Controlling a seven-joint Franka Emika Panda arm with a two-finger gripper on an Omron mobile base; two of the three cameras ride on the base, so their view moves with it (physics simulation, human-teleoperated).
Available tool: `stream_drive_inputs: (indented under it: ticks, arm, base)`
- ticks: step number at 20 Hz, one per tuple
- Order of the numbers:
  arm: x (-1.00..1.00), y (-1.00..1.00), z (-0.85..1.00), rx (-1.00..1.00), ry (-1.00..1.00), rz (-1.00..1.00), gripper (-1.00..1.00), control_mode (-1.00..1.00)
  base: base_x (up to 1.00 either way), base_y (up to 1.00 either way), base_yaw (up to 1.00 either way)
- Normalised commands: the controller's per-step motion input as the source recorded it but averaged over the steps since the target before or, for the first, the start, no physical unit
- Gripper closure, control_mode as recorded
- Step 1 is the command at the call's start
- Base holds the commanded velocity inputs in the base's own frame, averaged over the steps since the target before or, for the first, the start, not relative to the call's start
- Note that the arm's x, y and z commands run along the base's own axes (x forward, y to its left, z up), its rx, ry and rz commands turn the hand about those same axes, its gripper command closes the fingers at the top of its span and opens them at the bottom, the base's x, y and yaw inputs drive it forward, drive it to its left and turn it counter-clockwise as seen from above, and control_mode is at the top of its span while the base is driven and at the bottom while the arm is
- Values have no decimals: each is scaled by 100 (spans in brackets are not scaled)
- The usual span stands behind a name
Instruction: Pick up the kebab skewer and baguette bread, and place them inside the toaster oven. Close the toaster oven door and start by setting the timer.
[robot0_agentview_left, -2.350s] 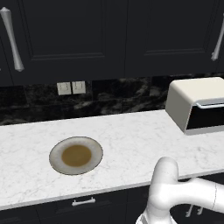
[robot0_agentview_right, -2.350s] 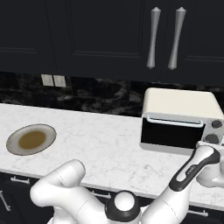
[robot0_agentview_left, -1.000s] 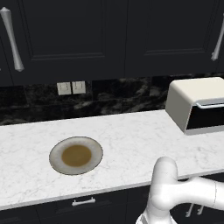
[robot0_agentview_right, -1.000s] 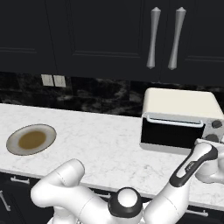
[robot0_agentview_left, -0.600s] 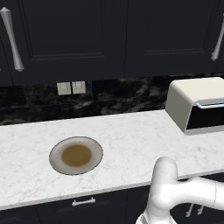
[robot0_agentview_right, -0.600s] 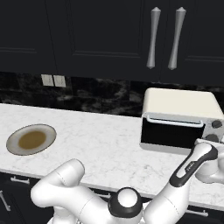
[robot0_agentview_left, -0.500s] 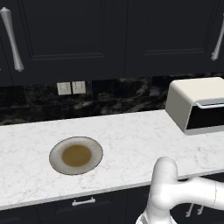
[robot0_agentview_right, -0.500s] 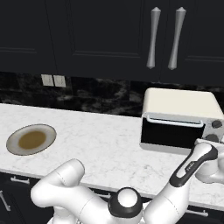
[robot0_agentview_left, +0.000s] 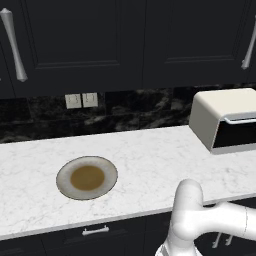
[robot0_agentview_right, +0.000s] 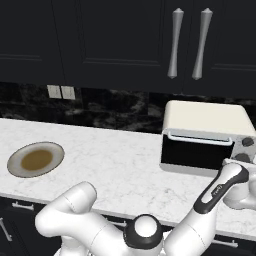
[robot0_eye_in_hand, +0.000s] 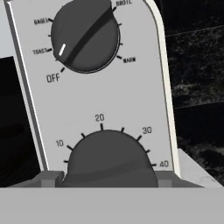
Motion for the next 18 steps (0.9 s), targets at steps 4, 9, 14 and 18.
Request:
stream_drive_inputs:
  ticks: [4,9,14,18]
  arm:
    - [0,0,0,0,0,0,100,-100]
    - [0,0,0,0,0,0,100,-100]
    - [0,0,0,0,0,0,100,-100]
    - [0,0,0,0,0,0,100,-100]
  base:
    - [0,0,0]
    - [0,0,0]
    - [0,0,0]
    - [0,0,0]
